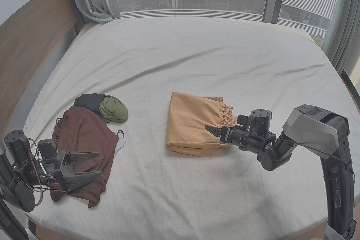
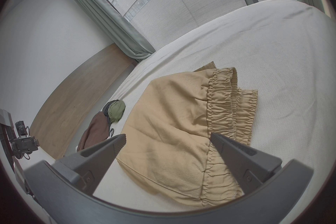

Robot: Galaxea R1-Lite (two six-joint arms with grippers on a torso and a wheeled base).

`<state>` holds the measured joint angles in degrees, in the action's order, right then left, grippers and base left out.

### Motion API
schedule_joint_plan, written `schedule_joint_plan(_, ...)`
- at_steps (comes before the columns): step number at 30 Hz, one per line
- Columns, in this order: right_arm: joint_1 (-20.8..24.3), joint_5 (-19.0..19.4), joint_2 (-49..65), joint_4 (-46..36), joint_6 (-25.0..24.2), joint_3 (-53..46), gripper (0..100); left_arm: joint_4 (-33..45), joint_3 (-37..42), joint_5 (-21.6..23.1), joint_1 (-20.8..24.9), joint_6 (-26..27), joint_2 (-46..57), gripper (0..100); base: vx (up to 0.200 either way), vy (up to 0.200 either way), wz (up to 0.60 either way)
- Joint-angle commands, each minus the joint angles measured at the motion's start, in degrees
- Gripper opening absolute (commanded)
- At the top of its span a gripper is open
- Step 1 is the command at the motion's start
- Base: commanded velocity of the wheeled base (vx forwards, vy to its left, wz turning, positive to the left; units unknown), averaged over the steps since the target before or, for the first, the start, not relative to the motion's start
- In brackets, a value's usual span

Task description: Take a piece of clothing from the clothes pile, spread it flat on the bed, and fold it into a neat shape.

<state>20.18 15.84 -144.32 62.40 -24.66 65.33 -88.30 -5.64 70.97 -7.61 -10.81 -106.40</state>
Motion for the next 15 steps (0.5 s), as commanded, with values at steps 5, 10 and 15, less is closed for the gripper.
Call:
schedule_joint_plan(5,0.39,-1.16,5.46,0.35,-0.39,-1.96,100,-0.03,0.11,0.04,0.22,-0.09,-1.27,100,0.0,0.0,0.0)
schedule_joint_plan(10,2.24,-1.25,18.82,0.0,-0.39,-9.17,100,-0.12,0.02,0.04,2.77,-2.46,1.81,100,0.0,0.0,0.0)
schedule_joint_plan(15,3.47,-1.33,32.7,-0.26,0.23,-20.86,100,-0.12,0.37,-0.05,6.82,-10.54,10.69,100,0.0,0.0,0.0)
